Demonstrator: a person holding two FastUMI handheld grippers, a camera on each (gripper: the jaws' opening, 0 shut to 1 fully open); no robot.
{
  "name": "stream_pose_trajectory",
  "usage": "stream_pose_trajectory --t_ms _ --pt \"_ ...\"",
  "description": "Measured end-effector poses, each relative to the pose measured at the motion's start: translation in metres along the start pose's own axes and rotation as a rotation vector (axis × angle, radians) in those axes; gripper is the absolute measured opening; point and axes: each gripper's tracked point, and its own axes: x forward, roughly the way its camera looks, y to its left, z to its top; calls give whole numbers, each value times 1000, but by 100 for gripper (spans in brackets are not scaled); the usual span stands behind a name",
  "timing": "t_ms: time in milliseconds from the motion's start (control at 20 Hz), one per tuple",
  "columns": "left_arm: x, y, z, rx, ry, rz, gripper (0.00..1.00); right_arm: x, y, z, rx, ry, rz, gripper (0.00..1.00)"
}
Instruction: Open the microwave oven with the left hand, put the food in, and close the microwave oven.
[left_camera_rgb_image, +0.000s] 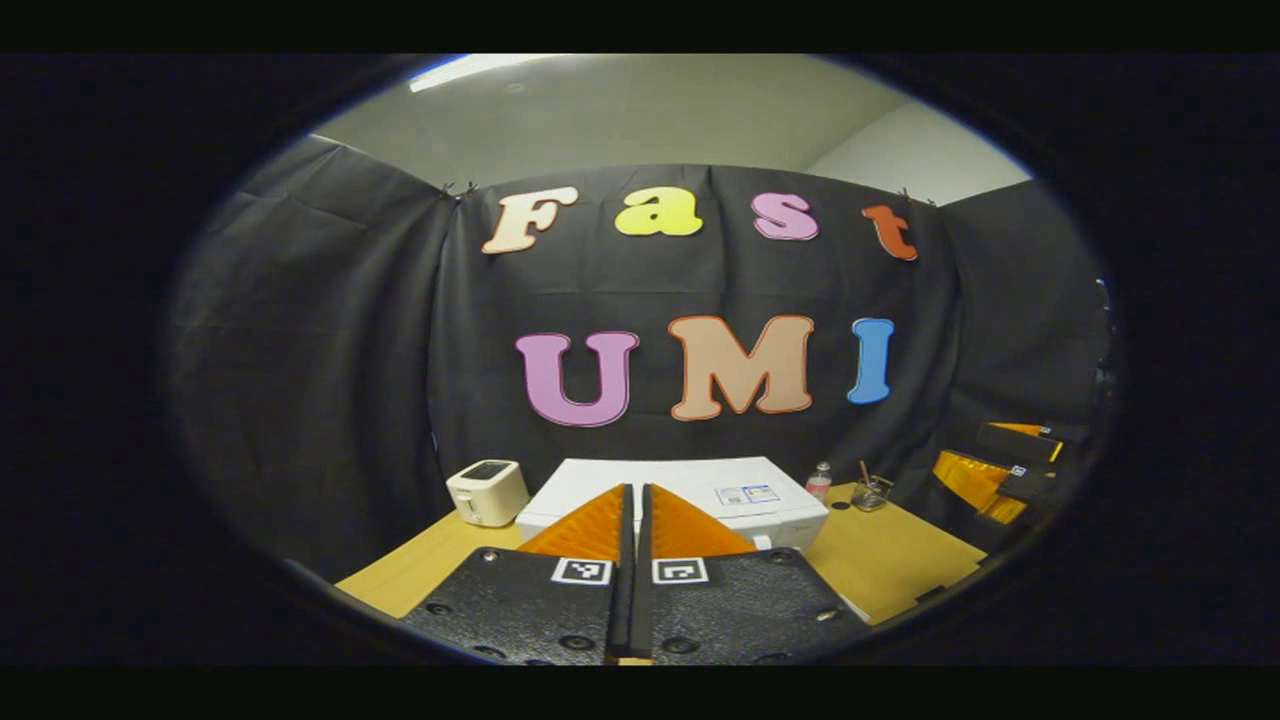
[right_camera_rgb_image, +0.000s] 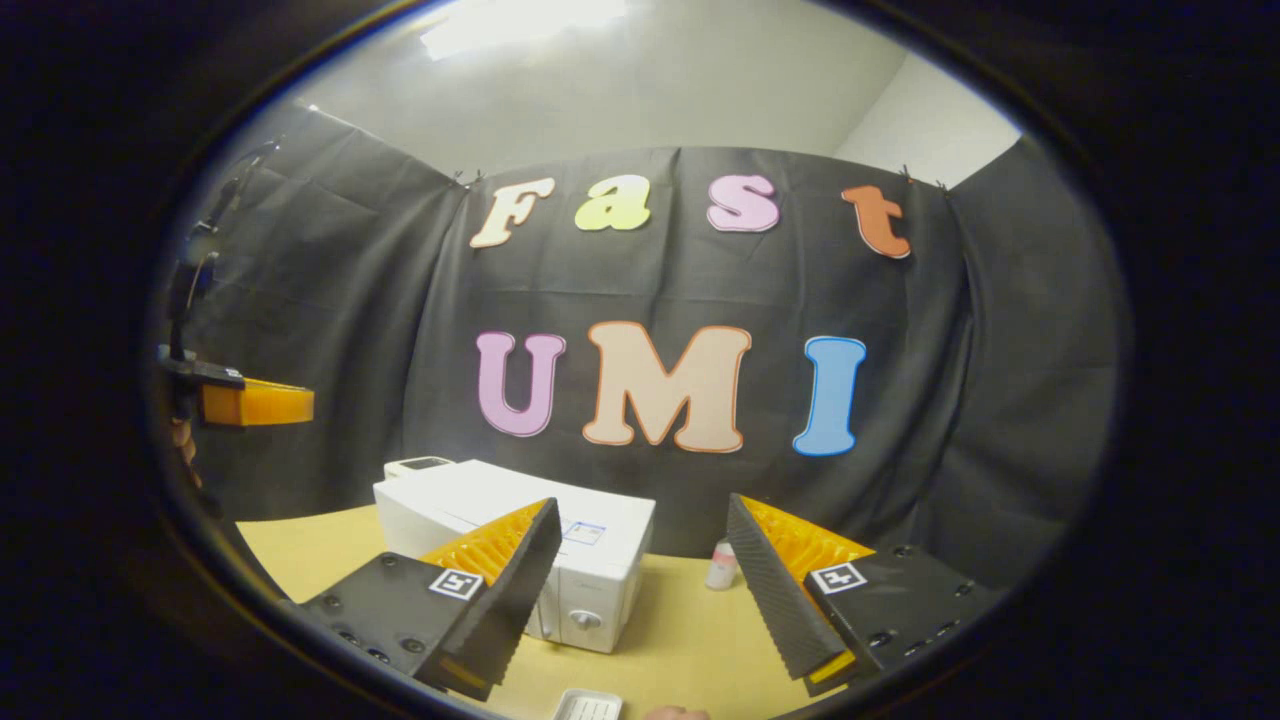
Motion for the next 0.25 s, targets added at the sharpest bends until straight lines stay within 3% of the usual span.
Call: stream_pose_trajectory --t_ms 100,200,250 --pt "-5 -16 6 -20 -34 -43 49 1 5 -1 -11 -3 1 96" --pt "-7 -12 1 -30 -30 -22 97 -1 12 -6 -8 13 7 96" --pt "-7 -10 -3 -35 -21 -14 94 -1 13 -7 -3 15 8 97"
